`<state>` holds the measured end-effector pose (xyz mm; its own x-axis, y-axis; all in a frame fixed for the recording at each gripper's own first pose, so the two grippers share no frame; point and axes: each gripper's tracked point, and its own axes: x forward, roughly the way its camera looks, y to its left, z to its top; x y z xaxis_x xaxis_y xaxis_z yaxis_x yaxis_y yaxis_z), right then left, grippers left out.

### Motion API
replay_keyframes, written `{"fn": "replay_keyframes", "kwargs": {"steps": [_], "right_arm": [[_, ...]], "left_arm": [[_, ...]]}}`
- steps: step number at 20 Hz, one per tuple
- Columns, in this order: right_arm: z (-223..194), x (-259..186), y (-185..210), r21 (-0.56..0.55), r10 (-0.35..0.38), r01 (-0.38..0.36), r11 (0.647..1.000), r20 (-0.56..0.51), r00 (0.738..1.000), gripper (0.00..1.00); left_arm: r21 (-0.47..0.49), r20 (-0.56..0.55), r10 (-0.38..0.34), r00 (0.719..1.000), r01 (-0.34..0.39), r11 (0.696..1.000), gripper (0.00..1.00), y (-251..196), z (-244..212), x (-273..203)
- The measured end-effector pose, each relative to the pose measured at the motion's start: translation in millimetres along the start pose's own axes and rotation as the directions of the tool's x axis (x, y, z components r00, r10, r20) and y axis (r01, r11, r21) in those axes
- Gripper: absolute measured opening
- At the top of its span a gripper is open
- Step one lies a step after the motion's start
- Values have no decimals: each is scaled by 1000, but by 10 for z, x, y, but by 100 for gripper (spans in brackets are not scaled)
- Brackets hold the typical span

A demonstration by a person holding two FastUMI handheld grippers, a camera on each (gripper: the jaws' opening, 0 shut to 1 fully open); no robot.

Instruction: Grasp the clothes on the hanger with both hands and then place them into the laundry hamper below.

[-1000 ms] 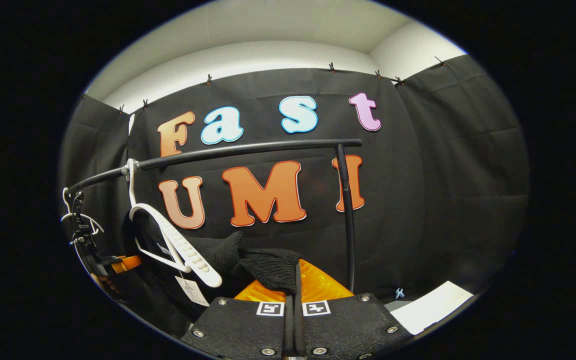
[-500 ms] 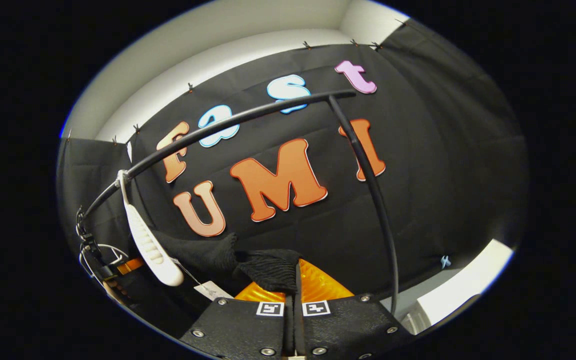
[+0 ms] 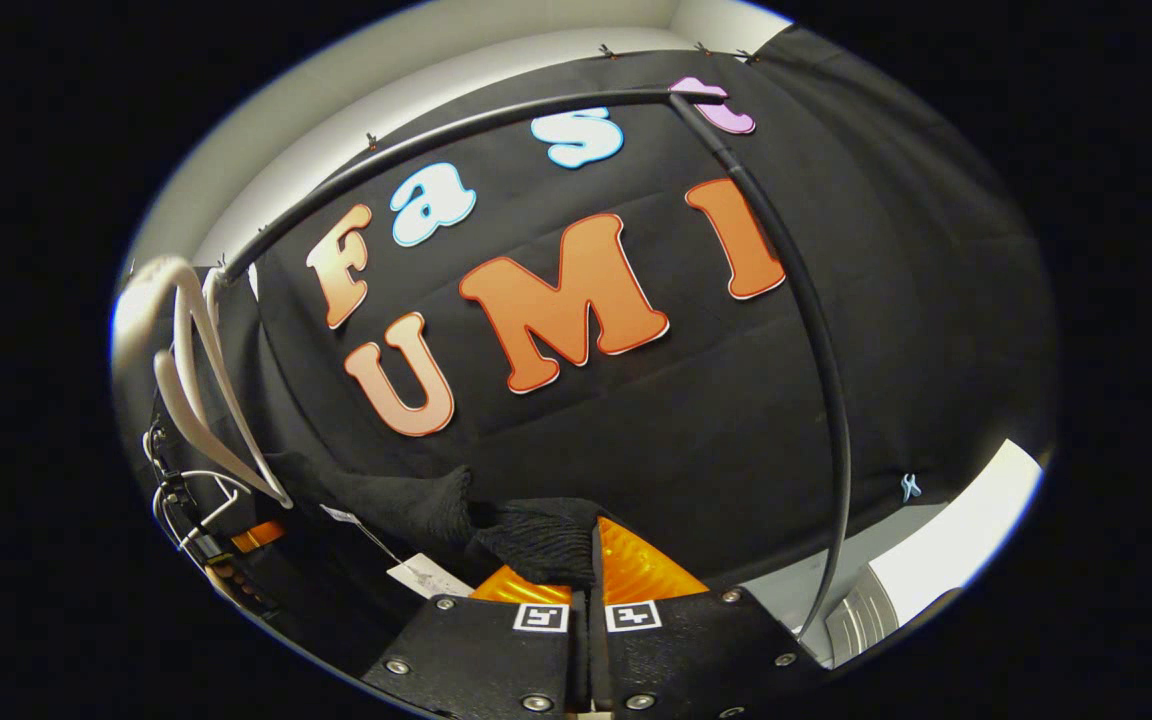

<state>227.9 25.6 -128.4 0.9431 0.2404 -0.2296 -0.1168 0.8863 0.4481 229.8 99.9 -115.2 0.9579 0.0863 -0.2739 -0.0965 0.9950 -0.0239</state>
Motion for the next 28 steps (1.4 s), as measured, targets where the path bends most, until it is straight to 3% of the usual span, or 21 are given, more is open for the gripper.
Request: {"fn": "replay_keyframes", "kwargs": {"steps": [2,7,13,20,28], "right_arm": [[-165,16,-21,-6,-10,9,1000,-28,1000,0],[-687,-3,-128,-23,-42,40,999,-114,993,0],[-1565,-19,-116,-60,-56,43,997,-247,967,0],[-2652,13,-171,-91,-99,67,994,-411,906,0],[-3606,4,-460,-137,-188,134,981,-551,813,0]], "left_arm": [[38,-19,3,1000,-2,999,10,36,-101,-80],[30,-120,-22,993,26,999,7,-41,-611,-192],[44,-272,-111,956,127,991,7,-405,-1432,-421],[32,-467,-196,862,238,971,7,-1089,-2452,-540],[17,-704,-146,695,222,975,7,-1304,-3670,-759]]}}
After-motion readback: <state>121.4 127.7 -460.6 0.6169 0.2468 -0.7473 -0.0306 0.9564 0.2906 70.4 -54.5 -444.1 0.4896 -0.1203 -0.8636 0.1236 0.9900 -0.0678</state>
